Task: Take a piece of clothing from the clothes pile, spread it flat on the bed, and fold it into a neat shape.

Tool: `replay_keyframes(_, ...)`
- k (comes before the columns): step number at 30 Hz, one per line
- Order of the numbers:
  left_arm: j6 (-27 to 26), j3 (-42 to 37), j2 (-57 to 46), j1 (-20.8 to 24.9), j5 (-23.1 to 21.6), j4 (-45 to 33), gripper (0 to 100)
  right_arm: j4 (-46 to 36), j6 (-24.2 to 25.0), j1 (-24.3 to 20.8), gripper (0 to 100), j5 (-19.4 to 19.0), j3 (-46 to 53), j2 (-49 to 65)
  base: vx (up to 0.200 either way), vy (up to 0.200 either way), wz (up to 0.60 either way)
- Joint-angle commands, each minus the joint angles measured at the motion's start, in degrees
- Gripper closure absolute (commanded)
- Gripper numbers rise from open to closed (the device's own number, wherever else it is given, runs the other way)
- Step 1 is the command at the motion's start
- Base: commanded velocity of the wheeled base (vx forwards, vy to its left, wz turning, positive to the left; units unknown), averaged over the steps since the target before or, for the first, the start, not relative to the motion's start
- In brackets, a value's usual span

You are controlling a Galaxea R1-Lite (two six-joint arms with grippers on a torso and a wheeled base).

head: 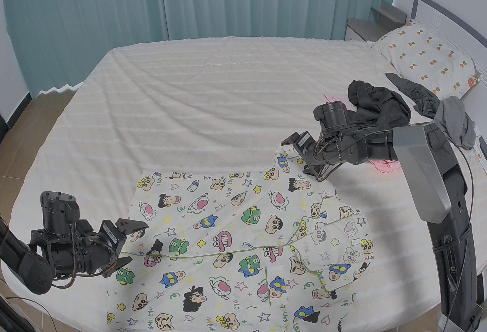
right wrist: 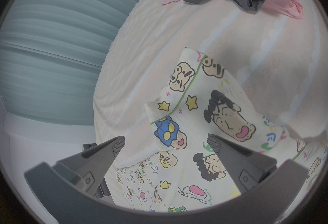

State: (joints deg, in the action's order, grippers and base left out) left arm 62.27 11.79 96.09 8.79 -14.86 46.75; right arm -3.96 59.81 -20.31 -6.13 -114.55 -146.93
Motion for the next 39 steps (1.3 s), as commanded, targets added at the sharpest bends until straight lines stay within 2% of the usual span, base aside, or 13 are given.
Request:
replay_keyframes(1,0.0,0.0,0.3,0.0,0.0,0.0,0,0.1,-1.4,-0.1,0,-0.1,0.0,2.5,0.0,0.0,0.0)
replay_keyframes(5,0.0,0.0,0.3,0.0,0.0,0.0,0,0.6,-2.4,-1.3,0,0.2,0.0,3.0,0.0,0.0,0.0)
replay_keyframes(9,0.0,-0.2,0.2,0.0,0.0,0.0,0,0.4,-4.5,-0.2,0,1.6,0.0,4.3,0.0,0.0,0.0)
replay_keyframes(12,0.0,-0.3,0.2,0.0,-0.1,0.1,0,0.8,-7.8,1.6,0,1.6,0.3,6.2,0.0,0.0,0.0)
replay_keyframes(15,0.0,-0.3,0.2,0.0,-0.1,0.1,0,4.3,-13.0,4.2,0,1.2,7.7,8.8,0.0,0.0,0.0)
replay_keyframes(16,0.0,-0.4,0.2,0.0,-0.1,0.1,0,4.5,-13.3,4.3,0,1.1,7.9,8.9,0.0,0.0,0.0)
replay_keyframes(18,0.0,-0.4,0.2,0.1,-0.1,0.1,0,8.6,-18.3,6.2,0,0.7,13.5,9.3,0.0,0.0,0.0)
replay_keyframes(21,0.0,-0.4,0.2,0.1,-0.1,0.1,0,12.7,-21.6,7.0,0,-0.3,17.3,8.2,0.0,0.0,0.0)
replay_keyframes(28,0.0,-0.5,0.2,0.1,-0.1,0.1,0,21.5,-22.9,6.9,0,-0.2,16.3,0.9,0.0,0.0,0.0)
replay_keyframes(39,0.0,-0.6,0.4,0.1,-0.1,0.1,0,22.1,-22.4,7.8,0,0.0,12.7,-2.0,0.0,0.0,0.0)
